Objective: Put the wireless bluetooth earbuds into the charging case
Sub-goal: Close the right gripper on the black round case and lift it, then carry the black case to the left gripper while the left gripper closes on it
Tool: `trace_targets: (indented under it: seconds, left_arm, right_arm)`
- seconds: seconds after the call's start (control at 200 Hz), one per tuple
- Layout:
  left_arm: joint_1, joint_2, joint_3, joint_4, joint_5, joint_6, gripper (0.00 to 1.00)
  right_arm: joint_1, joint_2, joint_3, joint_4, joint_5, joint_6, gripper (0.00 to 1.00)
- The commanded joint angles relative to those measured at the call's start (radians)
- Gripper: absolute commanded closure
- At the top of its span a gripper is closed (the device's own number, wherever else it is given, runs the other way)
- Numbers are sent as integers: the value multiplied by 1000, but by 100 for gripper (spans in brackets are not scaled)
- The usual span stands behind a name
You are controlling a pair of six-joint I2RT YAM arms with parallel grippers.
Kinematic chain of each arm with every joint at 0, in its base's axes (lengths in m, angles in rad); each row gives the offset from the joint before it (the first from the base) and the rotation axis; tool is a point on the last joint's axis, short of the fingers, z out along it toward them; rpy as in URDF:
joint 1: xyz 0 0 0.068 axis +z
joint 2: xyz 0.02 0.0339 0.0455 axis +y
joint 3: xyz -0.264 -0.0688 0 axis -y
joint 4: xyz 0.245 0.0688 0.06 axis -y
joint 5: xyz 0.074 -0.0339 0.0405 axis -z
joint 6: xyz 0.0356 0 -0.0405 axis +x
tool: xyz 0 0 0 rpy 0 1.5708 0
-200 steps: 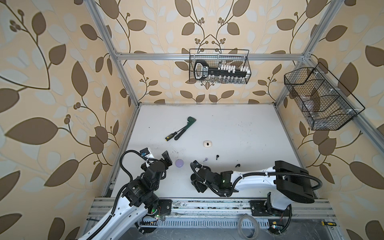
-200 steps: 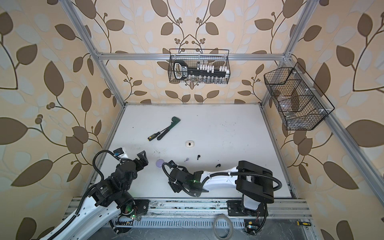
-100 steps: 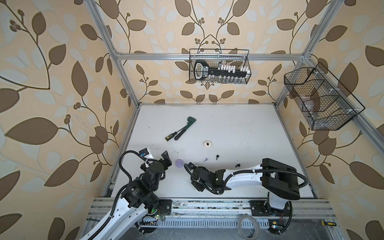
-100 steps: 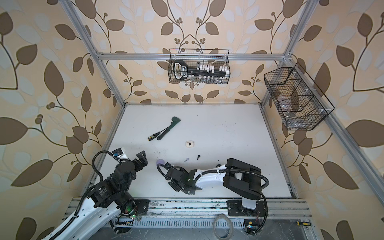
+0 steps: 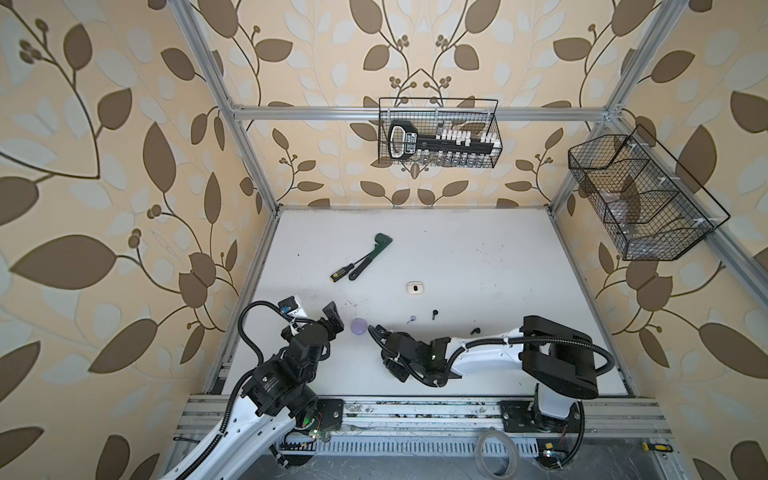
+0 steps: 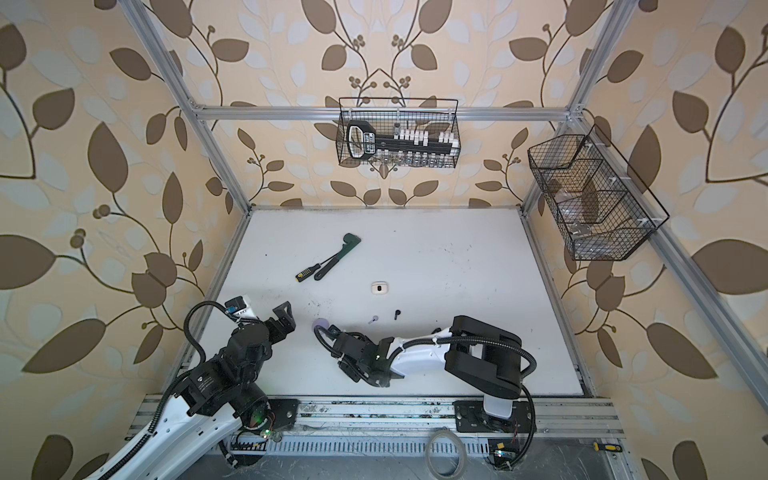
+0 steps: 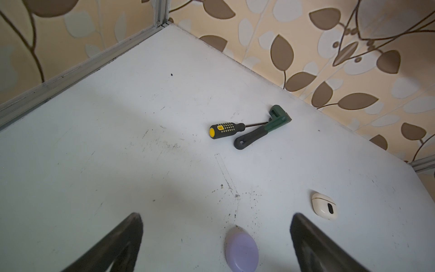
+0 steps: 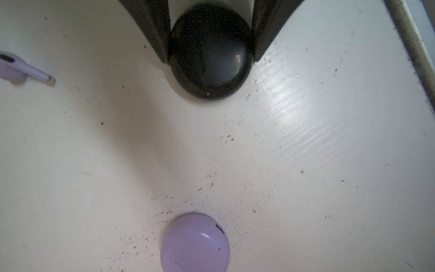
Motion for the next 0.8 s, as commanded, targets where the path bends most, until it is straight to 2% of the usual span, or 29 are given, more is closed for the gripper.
trace_targets:
  seconds: [0.0,0.145,0.27,0.48,0.64,0.74,0.795]
  left_arm:
    - [5,-1,2,12,0,4,1]
    - [5,-5,36,-19,55,-35,1]
    - [5,2,63,12,140,-51,1]
    - [5,52,126,90,414,5,1]
    - [4,128,137,214,657,95,1]
    - [4,162,106,334,807,120,2]
    - [5,170,92,379,856,130,5]
  right_arm:
    - [0,39,-19,-30,-15,-19,58]
    - [-9,-28,-83,51,-22,-36,64]
    - [-9,-131,-137,106,42,-69,71]
    - [-9,-349,-240,233,183,-184,79]
    - [-4,-521,-300,322,275,-301,79]
    - [24,-586,-325,375,300,-405,81]
    - [46,-608,-349,421,319,-464,80]
